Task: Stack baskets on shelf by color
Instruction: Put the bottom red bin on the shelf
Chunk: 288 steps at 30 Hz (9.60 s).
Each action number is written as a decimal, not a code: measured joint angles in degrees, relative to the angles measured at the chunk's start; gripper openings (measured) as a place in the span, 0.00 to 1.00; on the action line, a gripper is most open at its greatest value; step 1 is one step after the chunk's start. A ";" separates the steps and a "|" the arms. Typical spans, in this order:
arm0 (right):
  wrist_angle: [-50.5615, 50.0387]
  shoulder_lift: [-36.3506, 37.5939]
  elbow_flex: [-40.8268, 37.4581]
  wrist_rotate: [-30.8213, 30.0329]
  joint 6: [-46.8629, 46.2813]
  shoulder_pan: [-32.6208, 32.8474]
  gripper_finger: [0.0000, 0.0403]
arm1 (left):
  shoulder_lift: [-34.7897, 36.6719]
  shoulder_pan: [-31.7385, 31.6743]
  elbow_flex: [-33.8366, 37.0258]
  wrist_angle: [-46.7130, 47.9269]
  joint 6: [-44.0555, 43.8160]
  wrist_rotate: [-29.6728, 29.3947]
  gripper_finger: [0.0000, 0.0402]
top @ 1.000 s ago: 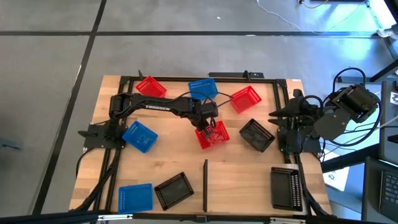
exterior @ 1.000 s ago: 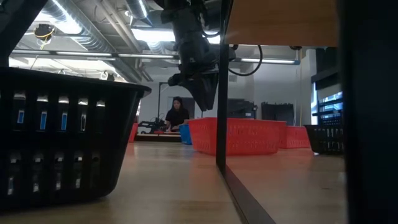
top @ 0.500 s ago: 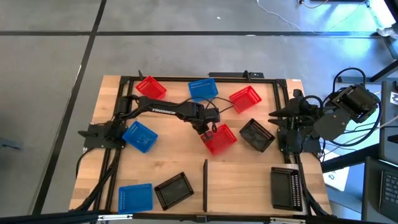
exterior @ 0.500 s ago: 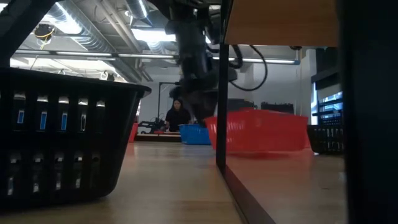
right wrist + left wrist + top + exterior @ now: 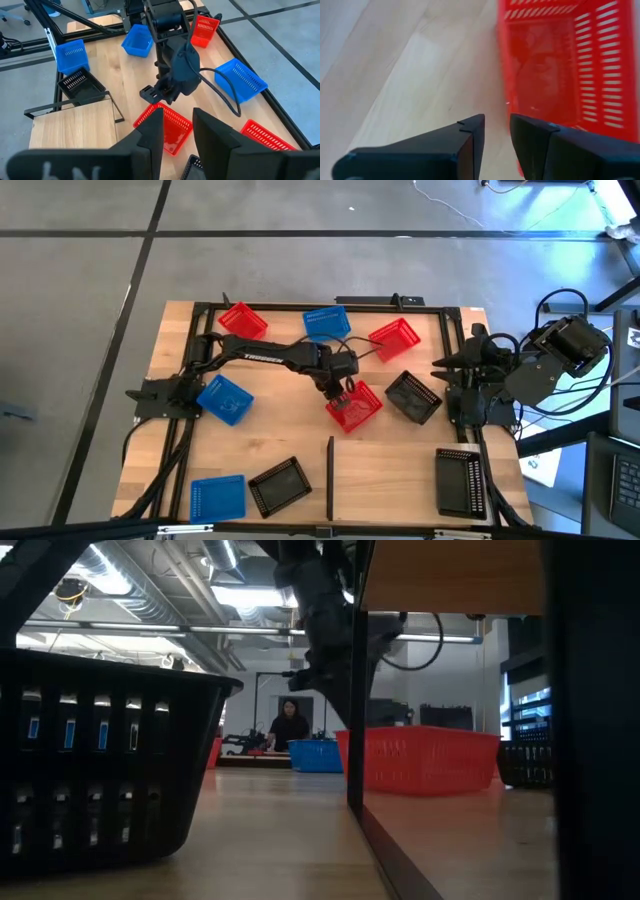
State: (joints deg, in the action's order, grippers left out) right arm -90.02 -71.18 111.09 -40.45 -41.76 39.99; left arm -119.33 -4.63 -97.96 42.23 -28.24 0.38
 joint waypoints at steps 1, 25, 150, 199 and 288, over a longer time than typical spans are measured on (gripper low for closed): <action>0.00 0.00 0.00 0.01 0.00 -0.01 0.25 | 0.04 0.01 -0.29 -0.07 0.16 0.04 0.21; 0.00 0.00 0.00 -0.04 0.13 -0.01 0.25 | -3.32 3.38 -0.18 -3.05 0.74 -4.97 0.21; 0.00 -13.88 0.02 -7.45 4.33 -18.46 0.25 | -2.64 17.08 -36.82 8.08 13.91 -61.45 0.00; 0.12 -13.79 0.00 -0.65 4.92 -24.21 0.01 | -1.13 21.77 -37.11 4.24 23.81 -57.05 0.15; 20.44 -12.35 -30.78 53.64 3.15 -11.93 0.14 | 7.98 23.66 -37.04 30.09 7.62 -22.16 0.15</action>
State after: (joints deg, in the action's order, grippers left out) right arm -69.58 -83.53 80.31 13.19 -38.61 28.05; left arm -111.35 19.03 -135.00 72.31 -20.62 -21.78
